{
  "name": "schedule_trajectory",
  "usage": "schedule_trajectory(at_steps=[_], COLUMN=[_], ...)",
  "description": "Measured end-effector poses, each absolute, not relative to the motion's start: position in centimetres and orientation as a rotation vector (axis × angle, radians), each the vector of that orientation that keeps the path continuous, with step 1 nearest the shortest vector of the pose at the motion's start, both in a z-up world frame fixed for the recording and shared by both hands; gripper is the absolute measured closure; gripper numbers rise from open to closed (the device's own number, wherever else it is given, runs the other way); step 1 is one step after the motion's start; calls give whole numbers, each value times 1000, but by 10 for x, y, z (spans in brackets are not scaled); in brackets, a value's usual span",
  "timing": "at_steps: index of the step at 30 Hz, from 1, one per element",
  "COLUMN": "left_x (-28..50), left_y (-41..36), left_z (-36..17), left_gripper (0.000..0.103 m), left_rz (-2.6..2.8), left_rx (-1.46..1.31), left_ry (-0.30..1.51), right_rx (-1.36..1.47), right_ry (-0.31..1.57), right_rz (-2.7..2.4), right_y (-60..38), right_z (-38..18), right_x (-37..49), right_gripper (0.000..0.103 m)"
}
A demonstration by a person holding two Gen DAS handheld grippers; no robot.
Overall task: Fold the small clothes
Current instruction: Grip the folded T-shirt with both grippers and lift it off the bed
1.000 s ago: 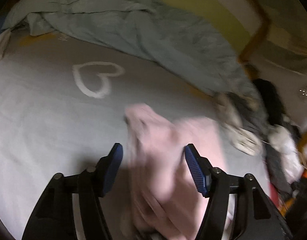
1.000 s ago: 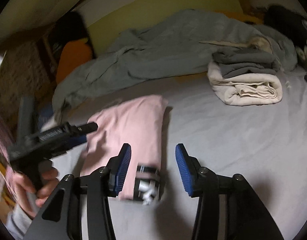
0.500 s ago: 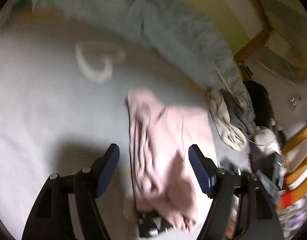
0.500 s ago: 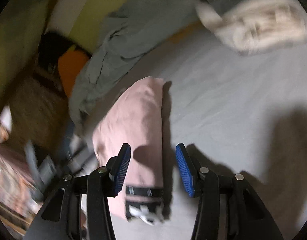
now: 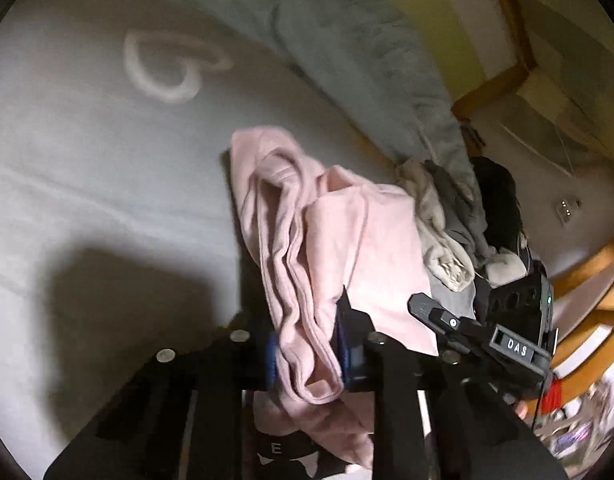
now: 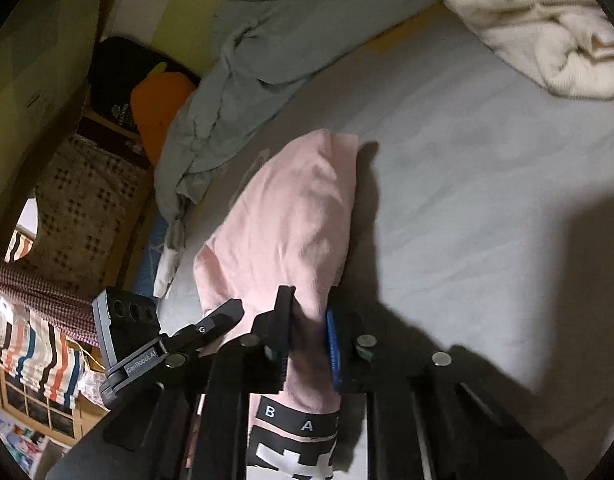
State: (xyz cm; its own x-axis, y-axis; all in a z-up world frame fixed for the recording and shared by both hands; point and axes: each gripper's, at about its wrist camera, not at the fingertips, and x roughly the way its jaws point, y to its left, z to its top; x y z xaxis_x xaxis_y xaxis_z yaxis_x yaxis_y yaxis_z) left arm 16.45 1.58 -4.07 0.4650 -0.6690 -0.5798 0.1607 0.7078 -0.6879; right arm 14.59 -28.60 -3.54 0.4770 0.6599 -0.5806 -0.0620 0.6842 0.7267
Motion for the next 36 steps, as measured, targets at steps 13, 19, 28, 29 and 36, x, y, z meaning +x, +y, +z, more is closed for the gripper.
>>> schedule_trajectory(at_steps=[13, 19, 28, 29, 36], left_x=[146, 168, 217, 223, 240], left_y=[-101, -200, -264, -267, -276], left_z=[118, 175, 182, 177, 133], left_gripper=[84, 84, 84, 84, 84], left_rz=[-778, -868, -868, -866, -833], left_rx=[-435, -385, -406, -421, -365], left_ry=[692, 601, 610, 617, 693], right_rx=[681, 676, 717, 726, 790], right_ry=[706, 479, 422, 426, 529], right_rz=[473, 370, 316, 313, 280], right_y=[-388, -476, -554, -559, -578], right_z=[113, 174, 194, 190, 135], right_x=[88, 68, 110, 117, 155], right_gripper=[88, 88, 88, 88, 88])
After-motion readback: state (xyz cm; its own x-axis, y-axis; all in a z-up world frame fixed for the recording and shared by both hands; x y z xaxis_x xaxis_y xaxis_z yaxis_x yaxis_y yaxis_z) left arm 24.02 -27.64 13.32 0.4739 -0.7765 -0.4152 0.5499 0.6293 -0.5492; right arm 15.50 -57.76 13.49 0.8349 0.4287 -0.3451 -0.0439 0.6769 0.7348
